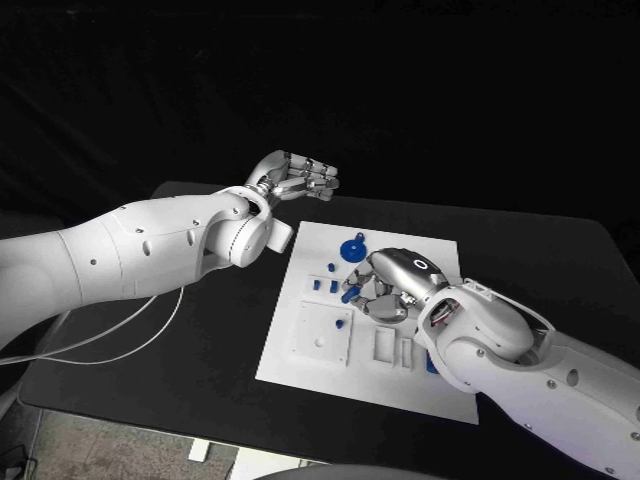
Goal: Assemble the parts on the task board
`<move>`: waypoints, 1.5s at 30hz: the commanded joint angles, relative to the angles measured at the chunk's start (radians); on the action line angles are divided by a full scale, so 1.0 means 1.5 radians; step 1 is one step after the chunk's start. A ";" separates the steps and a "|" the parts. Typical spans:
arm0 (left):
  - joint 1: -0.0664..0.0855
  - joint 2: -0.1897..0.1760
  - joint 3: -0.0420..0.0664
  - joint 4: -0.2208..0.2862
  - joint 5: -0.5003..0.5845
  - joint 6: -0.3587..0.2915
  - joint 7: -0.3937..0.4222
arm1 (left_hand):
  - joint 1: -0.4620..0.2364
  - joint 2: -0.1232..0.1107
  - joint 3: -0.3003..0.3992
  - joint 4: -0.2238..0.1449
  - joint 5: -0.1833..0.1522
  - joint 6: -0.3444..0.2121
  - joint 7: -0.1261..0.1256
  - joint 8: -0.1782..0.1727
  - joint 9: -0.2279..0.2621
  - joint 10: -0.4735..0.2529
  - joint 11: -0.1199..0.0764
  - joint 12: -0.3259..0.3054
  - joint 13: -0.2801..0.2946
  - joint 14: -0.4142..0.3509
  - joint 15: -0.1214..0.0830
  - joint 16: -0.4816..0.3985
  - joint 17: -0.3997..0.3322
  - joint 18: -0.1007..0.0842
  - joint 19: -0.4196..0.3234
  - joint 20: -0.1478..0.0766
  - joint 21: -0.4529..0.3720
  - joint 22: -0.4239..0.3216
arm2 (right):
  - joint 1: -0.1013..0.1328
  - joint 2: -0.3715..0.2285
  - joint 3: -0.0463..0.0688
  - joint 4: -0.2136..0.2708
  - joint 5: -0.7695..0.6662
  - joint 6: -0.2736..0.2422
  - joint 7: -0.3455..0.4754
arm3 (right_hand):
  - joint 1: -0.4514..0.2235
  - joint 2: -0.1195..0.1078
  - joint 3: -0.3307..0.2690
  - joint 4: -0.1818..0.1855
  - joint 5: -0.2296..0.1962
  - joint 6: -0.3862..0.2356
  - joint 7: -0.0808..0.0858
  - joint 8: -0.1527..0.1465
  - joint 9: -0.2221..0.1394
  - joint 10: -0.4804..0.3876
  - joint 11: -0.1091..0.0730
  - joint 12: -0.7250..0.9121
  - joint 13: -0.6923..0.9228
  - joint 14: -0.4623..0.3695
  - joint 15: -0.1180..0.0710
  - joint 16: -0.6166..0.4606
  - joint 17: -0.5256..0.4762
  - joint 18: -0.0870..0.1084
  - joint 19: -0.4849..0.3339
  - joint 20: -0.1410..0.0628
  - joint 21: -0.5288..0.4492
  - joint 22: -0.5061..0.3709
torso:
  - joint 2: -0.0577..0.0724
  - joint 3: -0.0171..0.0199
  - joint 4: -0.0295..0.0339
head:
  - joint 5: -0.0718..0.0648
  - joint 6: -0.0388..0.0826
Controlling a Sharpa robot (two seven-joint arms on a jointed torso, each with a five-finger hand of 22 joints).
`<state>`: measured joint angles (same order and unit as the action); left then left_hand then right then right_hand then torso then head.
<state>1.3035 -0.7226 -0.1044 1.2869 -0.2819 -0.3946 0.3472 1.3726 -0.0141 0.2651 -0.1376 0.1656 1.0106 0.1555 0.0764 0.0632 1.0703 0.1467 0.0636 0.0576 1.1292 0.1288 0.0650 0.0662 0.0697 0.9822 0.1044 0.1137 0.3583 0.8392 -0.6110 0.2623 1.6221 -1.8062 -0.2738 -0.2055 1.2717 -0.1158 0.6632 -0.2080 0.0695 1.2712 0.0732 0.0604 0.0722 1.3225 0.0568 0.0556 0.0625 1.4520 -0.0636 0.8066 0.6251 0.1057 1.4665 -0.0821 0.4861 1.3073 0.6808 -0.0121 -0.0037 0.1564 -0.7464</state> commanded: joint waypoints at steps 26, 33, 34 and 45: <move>0.000 0.023 0.001 -0.011 0.004 0.012 -0.001 | 0.005 0.000 0.003 0.004 -0.002 -0.007 0.001 -0.001 0.000 -0.004 0.000 0.000 0.000 -0.003 0.000 -0.003 -0.001 0.005 -0.008 0.001 0.000 0.015 | 0.002 0.068 -0.087 -0.031 -0.050 0.044 0.012 | -0.001 0.006 0.004 -0.009 0.007 0.001 0.003 0.002 0.000 0.027 -0.023 0.003 0.001 -0.001 -0.003 0.001 -0.003 0.005 0.011 -0.005 0.013 0.037 | 0.001 0.0001 0.0001 | 0.041 -0.011; 0.000 0.024 0.001 -0.012 0.004 0.013 -0.002 | 0.005 0.000 0.002 0.005 -0.002 -0.007 0.001 -0.001 0.000 -0.004 0.000 0.000 0.000 -0.003 0.000 -0.003 -0.001 0.005 -0.008 0.001 -0.002 0.015 | 0.003 0.067 -0.090 -0.029 -0.050 0.055 0.009 | -0.001 0.006 0.004 -0.010 0.006 0.001 0.003 0.002 0.000 0.026 -0.023 0.003 0.001 -0.001 -0.004 0.001 -0.003 0.005 0.010 -0.005 0.014 0.037 | 0.001 0.0004 -0.0006 | 0.038 -0.013; 0.000 0.025 0.001 -0.013 0.004 0.013 -0.002 | 0.005 0.000 0.002 0.005 -0.002 -0.007 0.001 -0.001 0.000 -0.004 0.000 0.000 0.000 -0.003 0.000 -0.003 -0.001 0.005 -0.008 0.001 -0.002 0.015 | 0.003 0.067 -0.090 -0.029 -0.050 0.056 0.009 | -0.001 0.006 0.004 -0.010 0.006 0.001 0.003 0.002 0.000 0.026 -0.023 0.003 0.001 -0.001 -0.004 0.001 -0.003 0.005 0.010 -0.005 0.014 0.037 | 0.001 0.0003 -0.0004 | 0.039 -0.014; 0.000 0.026 0.001 -0.015 0.004 0.013 -0.002 | 0.005 0.000 0.002 0.005 -0.002 -0.007 0.001 -0.001 0.000 -0.004 0.000 0.000 0.000 -0.003 0.000 -0.003 -0.001 0.005 -0.008 0.001 -0.002 0.015 | 0.003 0.069 -0.093 -0.037 -0.059 0.058 -0.002 | -0.004 0.008 0.004 -0.014 0.008 0.001 0.003 0.002 0.000 0.027 -0.023 0.003 0.001 -0.001 -0.003 0.001 -0.005 0.004 0.009 -0.005 0.019 0.037 | 0.001 0.0004 -0.0012 | 0.040 -0.017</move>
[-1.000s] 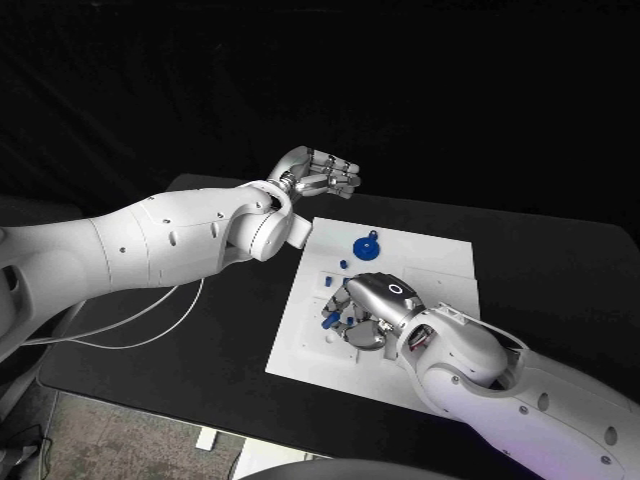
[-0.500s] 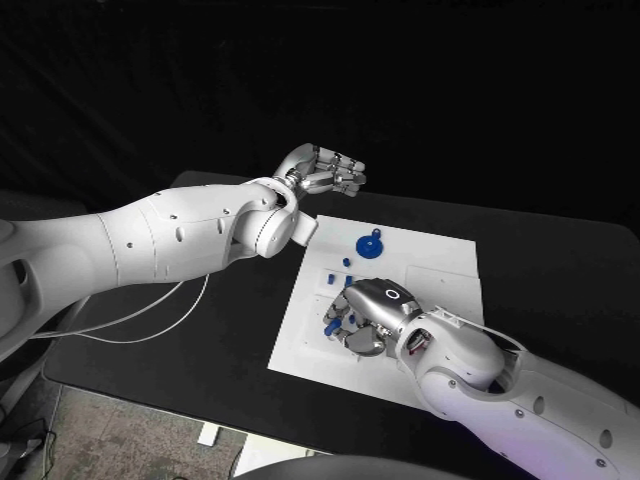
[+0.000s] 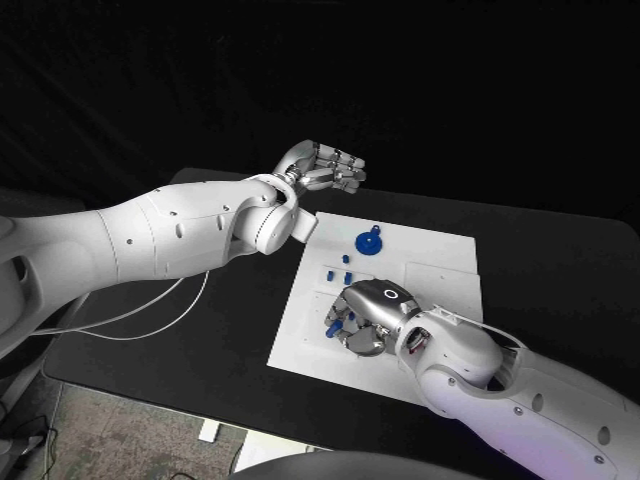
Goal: Assemble the parts on the task board
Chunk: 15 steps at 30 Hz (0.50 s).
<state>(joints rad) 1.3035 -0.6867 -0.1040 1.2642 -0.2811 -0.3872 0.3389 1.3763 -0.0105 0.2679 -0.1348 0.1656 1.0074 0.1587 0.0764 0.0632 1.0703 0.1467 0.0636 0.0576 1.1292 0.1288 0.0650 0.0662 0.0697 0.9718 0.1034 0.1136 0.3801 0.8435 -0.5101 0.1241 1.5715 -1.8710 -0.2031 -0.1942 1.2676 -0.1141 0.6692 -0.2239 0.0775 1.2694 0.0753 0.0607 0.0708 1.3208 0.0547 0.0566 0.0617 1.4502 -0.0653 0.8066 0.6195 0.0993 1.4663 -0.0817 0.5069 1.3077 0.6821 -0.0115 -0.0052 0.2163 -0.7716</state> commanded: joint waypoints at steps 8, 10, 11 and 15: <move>0.000 0.004 0.000 -0.001 0.003 0.009 0.003 | 0.002 -0.003 0.000 0.003 -0.002 -0.005 -0.001 -0.001 0.000 -0.004 0.000 0.000 0.000 -0.003 0.000 -0.003 -0.001 0.005 -0.001 0.002 -0.002 0.001 | 0.000 0.016 -0.011 -0.026 -0.034 -0.013 -0.023 | -0.002 0.006 0.002 -0.005 0.001 0.003 0.001 0.002 0.001 0.029 -0.021 0.003 0.001 0.000 -0.003 0.002 -0.002 0.008 0.009 -0.006 0.007 0.036 | 0.001 0.0006 0.0023 | -0.004 0.000; 0.000 0.004 0.000 -0.001 0.003 0.009 0.003 | 0.002 -0.003 0.000 0.003 -0.002 -0.005 -0.001 -0.001 0.000 -0.004 0.000 0.000 0.000 -0.003 0.000 -0.003 -0.001 0.005 -0.001 0.002 -0.002 0.001 | 0.000 0.018 -0.013 -0.029 -0.039 -0.017 -0.026 | -0.002 0.006 0.002 -0.005 0.001 0.003 0.001 0.002 0.001 0.029 -0.021 0.003 0.001 0.000 -0.003 0.002 -0.002 0.008 0.009 -0.006 0.007 0.036 | 0.000 -0.0002 0.0023 | -0.004 0.000; 0.000 0.004 0.000 -0.002 0.003 0.009 0.003 | 0.002 -0.003 0.000 0.003 -0.002 -0.005 -0.001 -0.001 0.000 -0.004 0.000 0.000 0.000 -0.003 0.000 -0.003 -0.001 0.005 -0.001 0.002 -0.002 0.001 | 0.000 0.018 -0.014 -0.030 -0.041 -0.018 -0.028 | -0.002 0.006 0.002 -0.005 0.001 0.003 0.001 0.002 0.001 0.029 -0.021 0.003 0.001 0.000 -0.003 0.002 -0.002 0.008 0.009 -0.006 0.007 0.036 | 0.000 -0.0002 0.0025 | -0.004 0.000; 0.000 0.004 0.000 -0.002 0.003 0.009 0.003 | 0.002 -0.003 0.000 0.003 -0.002 -0.005 -0.001 -0.001 0.000 -0.004 0.000 0.000 0.000 -0.003 0.000 -0.003 -0.001 0.005 -0.001 0.002 -0.002 0.001 | 0.000 0.019 -0.016 -0.033 -0.046 -0.022 -0.033 | -0.002 0.005 0.005 -0.006 0.000 0.005 0.001 0.002 0.001 0.030 -0.022 0.003 0.001 0.000 -0.003 0.003 -0.002 0.008 0.009 -0.006 0.010 0.037 | 0.000 -0.0001 0.0013 | -0.003 0.000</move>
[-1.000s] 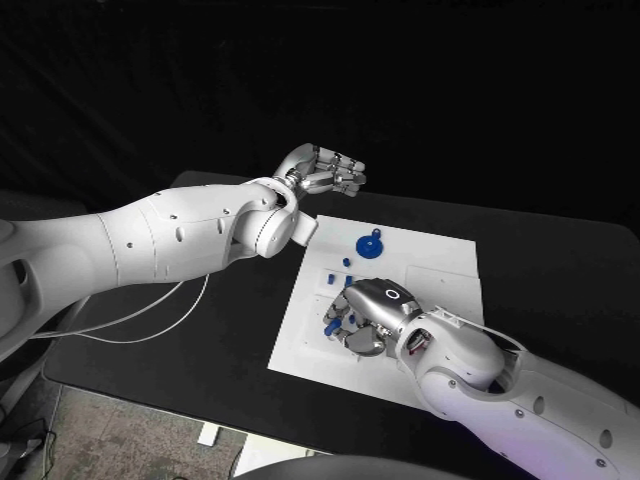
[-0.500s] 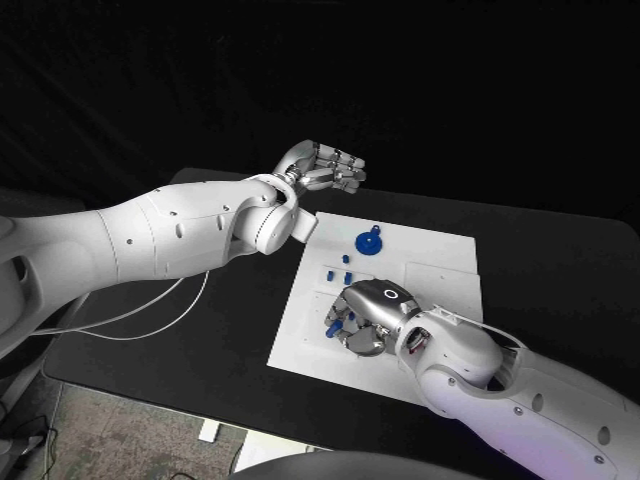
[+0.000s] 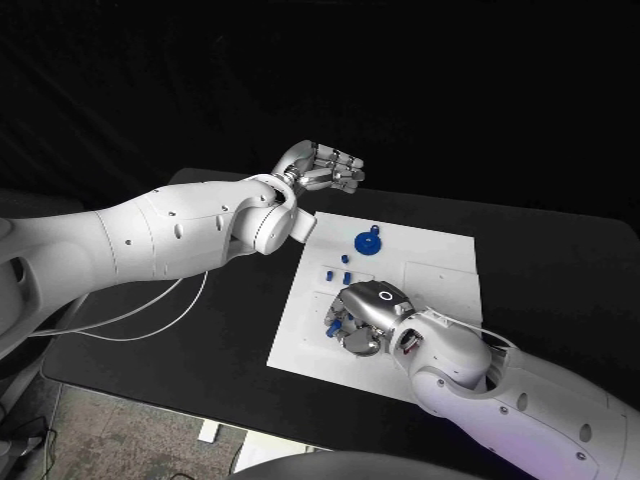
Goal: Assemble the parts on the task board
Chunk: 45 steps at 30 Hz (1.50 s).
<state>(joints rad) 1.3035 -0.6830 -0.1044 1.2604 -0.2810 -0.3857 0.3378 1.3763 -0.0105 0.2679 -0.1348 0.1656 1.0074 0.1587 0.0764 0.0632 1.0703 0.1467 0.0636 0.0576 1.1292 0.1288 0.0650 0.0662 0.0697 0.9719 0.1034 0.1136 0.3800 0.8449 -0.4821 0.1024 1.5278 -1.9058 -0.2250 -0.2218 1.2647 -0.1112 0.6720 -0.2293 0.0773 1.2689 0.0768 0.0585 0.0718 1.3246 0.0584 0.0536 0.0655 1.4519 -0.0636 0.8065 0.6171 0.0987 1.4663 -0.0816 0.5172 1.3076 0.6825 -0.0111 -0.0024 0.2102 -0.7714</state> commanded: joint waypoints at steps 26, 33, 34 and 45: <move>0.000 0.002 0.000 -0.002 0.003 0.009 0.000 | 0.004 -0.003 -0.001 0.006 -0.002 -0.006 -0.001 -0.001 0.000 -0.006 0.000 0.000 0.000 -0.004 0.000 -0.003 -0.001 0.005 0.006 0.002 -0.013 -0.002 | 0.009 0.026 -0.029 -0.013 -0.051 0.062 -0.016 | -0.004 0.003 -0.002 0.001 0.009 0.002 0.001 0.003 0.000 0.023 -0.023 0.004 -0.002 -0.004 -0.003 -0.001 -0.006 0.005 0.000 -0.005 -0.014 0.032 | -0.001 -0.0004 -0.0016 | -0.004 0.001; 0.000 0.002 0.000 -0.002 0.003 0.009 -0.003 | 0.004 -0.003 -0.001 0.006 -0.002 -0.006 -0.001 -0.001 0.000 -0.006 0.000 0.000 0.000 -0.004 0.000 -0.003 -0.001 0.005 0.006 0.002 -0.013 -0.002 | 0.010 0.028 -0.035 -0.014 -0.049 0.059 -0.016 | -0.008 -0.002 -0.009 0.002 0.035 -0.004 0.003 0.003 -0.001 0.018 -0.022 0.004 -0.002 -0.003 0.000 -0.002 -0.007 0.005 0.000 -0.004 -0.019 0.031 | -0.001 -0.0011 -0.0015 | -0.005 0.001; 0.000 0.002 0.000 -0.002 0.003 0.009 -0.003 | 0.004 -0.003 -0.001 0.006 -0.002 -0.006 -0.001 -0.001 0.000 -0.006 0.000 0.000 0.000 -0.004 0.000 -0.003 -0.001 0.005 0.006 0.002 -0.013 -0.002 | 0.011 0.028 -0.036 -0.014 -0.049 0.058 -0.016 | -0.008 -0.003 -0.013 0.002 0.045 -0.005 0.003 0.004 0.000 0.016 -0.021 0.004 -0.002 -0.003 0.000 -0.002 -0.007 0.006 0.000 -0.003 -0.019 0.031 | -0.001 -0.0011 -0.0015 | -0.005 0.001; 0.000 0.000 0.000 -0.005 0.002 0.010 -0.008 | 0.003 -0.003 -0.002 0.008 -0.003 -0.007 -0.001 -0.001 0.000 -0.006 0.001 0.000 0.000 -0.004 0.000 -0.003 -0.001 0.005 0.008 0.002 -0.016 -0.001 | 0.011 0.018 -0.038 -0.017 -0.031 0.007 -0.019 | -0.034 -0.033 -0.107 0.028 0.096 -0.052 0.011 0.002 -0.003 -0.055 -0.003 0.004 -0.004 -0.006 0.012 -0.004 -0.009 0.008 -0.003 0.007 -0.058 0.018 | 0.000 -0.0002 -0.0015 | -0.004 0.000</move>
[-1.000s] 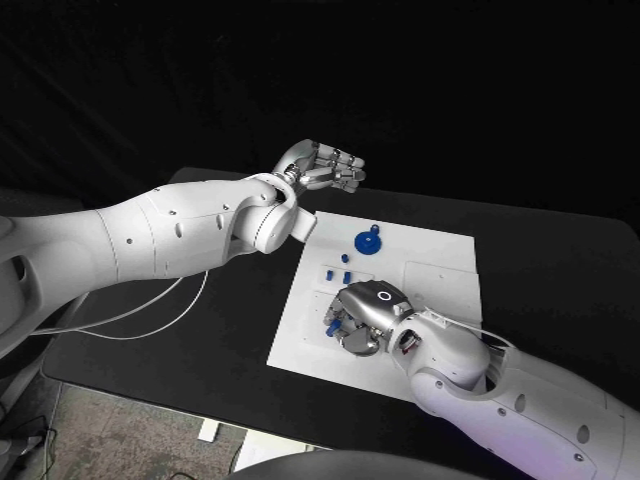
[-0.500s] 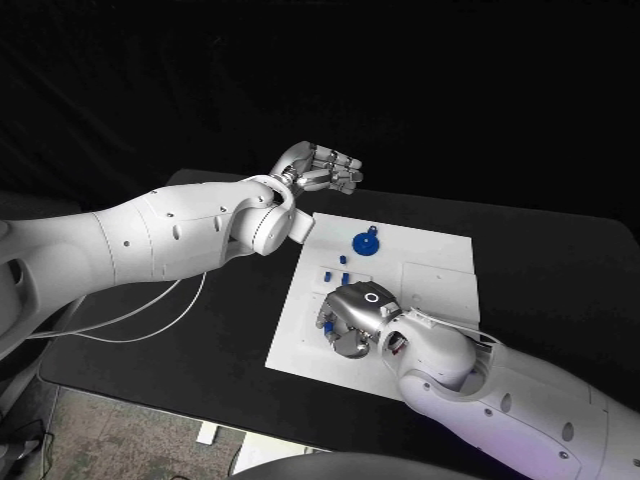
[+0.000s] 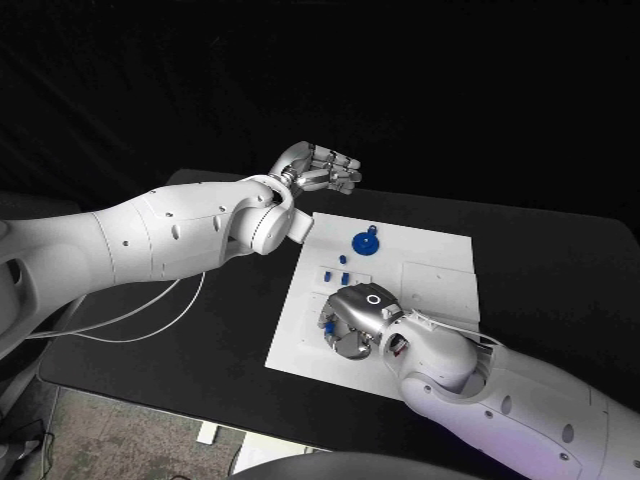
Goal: Assemble the parts on the task board
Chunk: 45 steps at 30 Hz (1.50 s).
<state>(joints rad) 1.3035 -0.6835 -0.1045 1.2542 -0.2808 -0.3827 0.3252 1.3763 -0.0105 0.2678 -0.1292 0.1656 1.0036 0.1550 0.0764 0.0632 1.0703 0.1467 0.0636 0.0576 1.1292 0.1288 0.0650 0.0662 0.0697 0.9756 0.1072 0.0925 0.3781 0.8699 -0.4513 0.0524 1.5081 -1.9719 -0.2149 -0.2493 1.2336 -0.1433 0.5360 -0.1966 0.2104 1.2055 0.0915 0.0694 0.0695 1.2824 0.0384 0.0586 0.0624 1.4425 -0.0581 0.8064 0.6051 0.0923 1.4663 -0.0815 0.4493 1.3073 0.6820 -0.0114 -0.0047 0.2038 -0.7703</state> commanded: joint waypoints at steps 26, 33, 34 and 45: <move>0.000 -0.001 0.001 -0.007 0.000 0.010 -0.004 | 0.005 -0.003 -0.002 0.004 -0.003 -0.006 0.002 -0.002 0.000 -0.008 0.001 0.000 0.000 -0.003 0.000 -0.003 -0.001 0.006 0.009 -0.001 -0.003 0.001 | -0.007 -0.022 -0.004 0.018 0.061 -0.131 0.030 | 0.069 -0.035 -0.215 0.090 0.042 -0.104 0.014 -0.005 -0.005 -0.136 0.039 0.001 -0.002 -0.025 0.030 -0.017 -0.066 0.045 -0.008 0.035 -0.168 -0.044 | 0.000 -0.0004 0.0009 | 0.000 0.000; 0.000 -0.002 0.000 -0.007 0.000 0.010 -0.004 | 0.002 -0.003 -0.005 0.006 -0.004 -0.007 0.002 -0.002 0.000 -0.009 0.001 0.000 0.000 -0.004 0.000 -0.003 -0.001 0.006 0.009 0.000 -0.004 0.003 | -0.007 -0.049 0.014 0.044 0.126 -0.120 0.052 | 0.046 -0.033 -0.241 0.095 0.075 -0.107 0.018 -0.005 -0.005 -0.110 0.033 0.001 -0.001 -0.025 0.027 -0.010 -0.067 0.040 -0.006 0.031 -0.169 -0.038 | 0.000 0.0012 -0.0003 | -0.001 0.003; 0.000 -0.003 0.000 -0.007 0.000 0.010 -0.004 | 0.002 -0.004 -0.005 0.006 -0.004 -0.007 0.002 -0.002 0.000 -0.009 0.001 0.000 0.000 -0.004 0.000 -0.003 -0.001 0.006 0.009 0.000 -0.004 0.003 | -0.006 -0.056 0.021 0.049 0.142 -0.115 0.055 | 0.049 -0.029 -0.253 0.100 0.080 -0.107 0.018 -0.005 -0.005 -0.107 0.033 0.001 -0.001 -0.025 0.027 -0.008 -0.067 0.040 -0.006 0.031 -0.169 -0.036 | -0.001 0.0014 -0.0008 | -0.002 0.004; -0.002 -0.016 0.000 -0.008 0.008 0.015 0.004 | -0.031 -0.005 -0.054 0.042 -0.037 -0.009 -0.001 -0.001 0.000 -0.010 0.001 0.002 0.000 -0.004 0.003 -0.002 0.000 0.004 0.019 0.007 -0.016 -0.024 | -0.006 -0.163 0.129 0.122 0.306 -0.049 0.078 | -0.008 0.011 -0.320 0.173 0.137 -0.037 -0.002 0.000 0.007 0.015 -0.002 0.037 0.007 -0.021 0.007 0.002 -0.058 0.025 0.000 0.014 -0.165 -0.024 | -0.005 0.0075 -0.0133 | -0.035 0.020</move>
<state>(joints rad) 1.3003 -0.7078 -0.1053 1.2415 -0.2797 -0.3762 0.3152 1.3349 -0.0173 0.1870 -0.0660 0.1113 0.9965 0.1550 0.0764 0.0632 1.0641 0.1479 0.0636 0.0576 1.1273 0.1307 0.0650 0.0662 0.0697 0.9997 0.1166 0.0708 0.3423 0.8631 -0.6847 0.2455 1.6839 -1.6483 -0.3521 -0.1616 1.2238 -0.1287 0.0537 0.0586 0.4144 1.1457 0.0900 0.0639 0.0795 1.2970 0.0370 0.1124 0.0718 1.4116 -0.0453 0.8074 0.5184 0.1385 1.4693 -0.0553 0.2043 1.2731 0.6791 -0.0048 -0.0154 0.1651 -0.7458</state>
